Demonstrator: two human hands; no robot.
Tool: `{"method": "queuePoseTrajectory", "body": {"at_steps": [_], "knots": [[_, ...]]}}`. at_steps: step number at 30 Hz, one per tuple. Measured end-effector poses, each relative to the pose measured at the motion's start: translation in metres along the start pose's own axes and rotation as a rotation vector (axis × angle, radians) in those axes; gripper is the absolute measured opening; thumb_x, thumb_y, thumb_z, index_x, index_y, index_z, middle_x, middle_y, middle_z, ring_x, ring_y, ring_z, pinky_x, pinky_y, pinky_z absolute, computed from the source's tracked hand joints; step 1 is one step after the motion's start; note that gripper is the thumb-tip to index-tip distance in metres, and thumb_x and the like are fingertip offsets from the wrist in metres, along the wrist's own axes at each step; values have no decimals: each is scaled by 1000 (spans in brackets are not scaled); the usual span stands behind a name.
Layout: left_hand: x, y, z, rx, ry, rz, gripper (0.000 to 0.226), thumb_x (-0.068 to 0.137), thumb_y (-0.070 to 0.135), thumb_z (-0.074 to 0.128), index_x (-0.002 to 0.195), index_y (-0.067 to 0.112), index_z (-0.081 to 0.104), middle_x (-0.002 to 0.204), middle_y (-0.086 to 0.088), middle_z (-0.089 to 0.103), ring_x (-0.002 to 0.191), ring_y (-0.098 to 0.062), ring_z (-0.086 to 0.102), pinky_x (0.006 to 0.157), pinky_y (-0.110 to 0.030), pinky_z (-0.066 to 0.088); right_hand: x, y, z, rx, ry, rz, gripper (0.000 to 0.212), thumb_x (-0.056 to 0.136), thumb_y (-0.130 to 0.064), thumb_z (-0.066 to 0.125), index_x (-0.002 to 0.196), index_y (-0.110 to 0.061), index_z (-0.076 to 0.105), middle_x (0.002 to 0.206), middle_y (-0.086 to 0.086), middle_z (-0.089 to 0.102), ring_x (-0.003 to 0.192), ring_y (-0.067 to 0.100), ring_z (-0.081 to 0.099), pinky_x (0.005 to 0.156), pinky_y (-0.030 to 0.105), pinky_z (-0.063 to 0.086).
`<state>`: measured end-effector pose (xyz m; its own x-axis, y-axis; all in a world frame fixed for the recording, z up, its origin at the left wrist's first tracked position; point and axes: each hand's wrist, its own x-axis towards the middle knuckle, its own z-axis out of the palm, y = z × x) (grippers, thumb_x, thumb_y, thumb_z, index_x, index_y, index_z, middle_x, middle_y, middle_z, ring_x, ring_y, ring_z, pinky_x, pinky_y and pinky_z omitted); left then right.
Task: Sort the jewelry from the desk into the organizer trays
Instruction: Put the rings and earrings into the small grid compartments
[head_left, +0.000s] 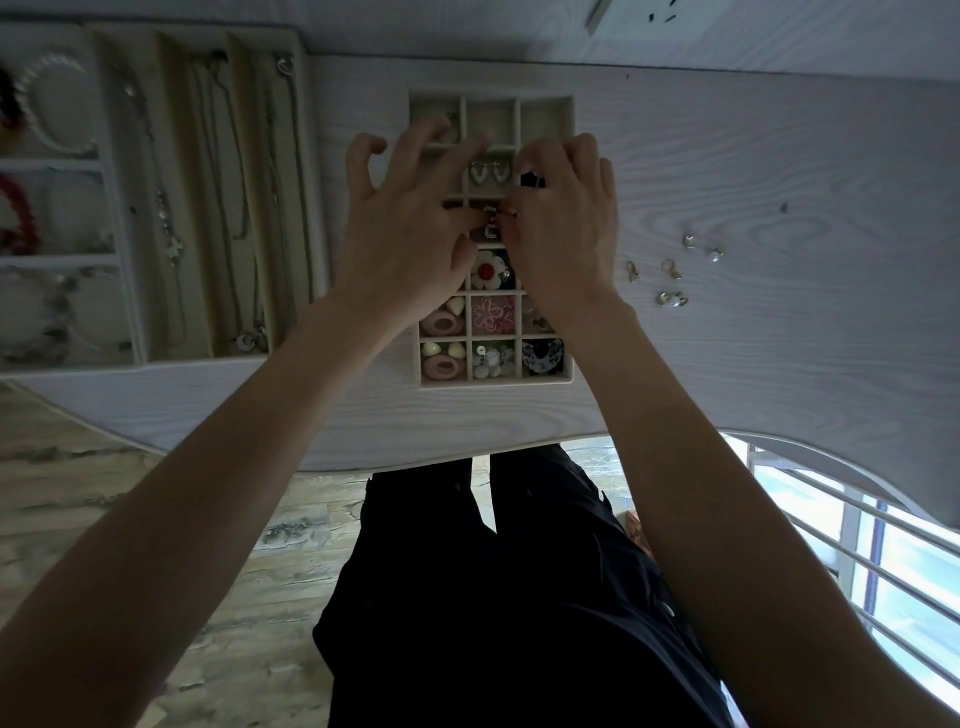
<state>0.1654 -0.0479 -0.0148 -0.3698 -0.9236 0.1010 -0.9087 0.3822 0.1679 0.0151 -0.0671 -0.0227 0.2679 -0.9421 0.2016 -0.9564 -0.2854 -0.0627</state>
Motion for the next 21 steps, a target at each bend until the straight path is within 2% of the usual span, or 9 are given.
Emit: {"method": "queuePoseTrajectory", "body": {"at_steps": [6, 9, 11, 16, 21], "knots": [[-1, 2, -1, 7, -29, -25, 28, 89, 30, 46, 90, 28, 75, 145, 7, 43, 134, -25, 24, 102, -49, 16, -1, -1, -2, 17, -27, -3, 4, 66, -7, 71, 70, -7, 72, 94, 4, 66, 89, 29, 57, 74, 26, 27], [-1, 4, -2, -10, -31, -39, 28, 89, 30, 47, 91, 28, 75, 145, 8, 43, 135, -27, 28, 103, -49, 16, -2, -1, -6, 117, -62, 24, 4, 71, -5, 68, 71, -5, 72, 97, 6, 65, 92, 29, 56, 77, 29, 40], [-1, 5, -3, -34, -47, -45, 29, 89, 29, 46, 95, 28, 74, 145, 7, 43, 135, -29, 30, 103, -52, 19, -4, 1, -11, 211, -46, 54, 7, 74, -5, 66, 74, -5, 73, 96, 8, 64, 91, 29, 56, 74, 30, 47], [1, 5, -5, -57, -93, -46, 30, 90, 31, 45, 98, 28, 74, 146, 6, 43, 135, -31, 31, 103, -56, 23, -16, 17, -25, 370, 42, 188, 12, 80, -5, 61, 80, -7, 72, 100, 9, 63, 90, 25, 55, 71, 13, 31], [2, 4, -4, -55, -98, -28, 35, 90, 33, 40, 104, 28, 72, 145, 4, 44, 135, -32, 32, 103, -57, 23, -29, 24, -25, 349, -4, 112, 18, 82, -12, 54, 84, -11, 72, 110, 12, 61, 99, 31, 53, 73, 25, 41]]}}
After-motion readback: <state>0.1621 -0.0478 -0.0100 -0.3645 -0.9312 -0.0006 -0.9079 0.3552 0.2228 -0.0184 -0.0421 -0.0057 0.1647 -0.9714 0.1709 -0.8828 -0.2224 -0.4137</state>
